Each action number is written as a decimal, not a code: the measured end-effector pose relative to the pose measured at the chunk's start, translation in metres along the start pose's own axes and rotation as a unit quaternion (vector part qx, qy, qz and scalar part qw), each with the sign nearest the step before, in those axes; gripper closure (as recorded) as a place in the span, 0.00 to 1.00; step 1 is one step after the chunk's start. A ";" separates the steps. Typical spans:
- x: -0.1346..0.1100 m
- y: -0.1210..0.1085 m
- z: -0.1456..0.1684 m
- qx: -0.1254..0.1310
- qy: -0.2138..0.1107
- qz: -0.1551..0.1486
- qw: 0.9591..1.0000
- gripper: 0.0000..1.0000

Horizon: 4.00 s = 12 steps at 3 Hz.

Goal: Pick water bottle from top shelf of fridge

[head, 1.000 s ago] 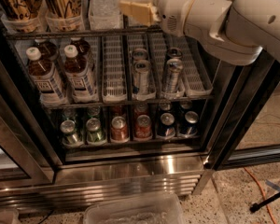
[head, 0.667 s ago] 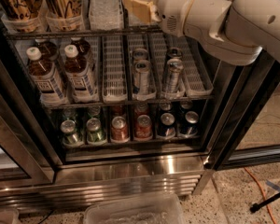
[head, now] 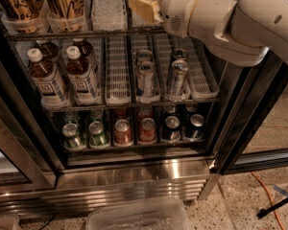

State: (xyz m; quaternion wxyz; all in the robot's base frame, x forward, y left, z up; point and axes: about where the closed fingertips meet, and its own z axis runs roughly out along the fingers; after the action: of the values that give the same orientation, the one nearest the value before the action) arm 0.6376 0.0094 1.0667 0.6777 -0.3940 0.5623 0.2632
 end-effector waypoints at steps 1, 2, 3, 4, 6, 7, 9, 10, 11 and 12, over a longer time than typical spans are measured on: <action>-0.005 0.000 -0.004 0.006 -0.016 -0.005 1.000 1.00; -0.014 -0.001 -0.012 0.017 -0.040 -0.018 0.999 1.00; -0.021 -0.001 -0.019 0.023 -0.058 -0.033 0.998 1.00; -0.029 0.004 -0.026 0.021 -0.070 -0.051 0.996 1.00; -0.052 0.024 -0.037 0.002 -0.085 -0.093 0.992 1.00; -0.063 0.043 -0.043 -0.014 -0.091 -0.112 0.989 1.00; -0.051 0.059 -0.054 -0.026 -0.075 -0.090 0.993 1.00; -0.040 0.078 -0.064 -0.049 -0.048 -0.066 0.995 1.00; -0.037 0.099 -0.075 -0.093 -0.013 -0.047 0.995 1.00; -0.032 0.118 -0.090 -0.153 0.029 -0.014 0.988 1.00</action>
Offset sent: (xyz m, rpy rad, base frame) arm -0.0144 -0.0242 0.0206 0.0855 -0.1369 -0.0372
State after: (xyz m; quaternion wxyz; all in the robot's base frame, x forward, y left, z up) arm 0.4860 0.0024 1.0646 0.5967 -0.5080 0.5292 0.3253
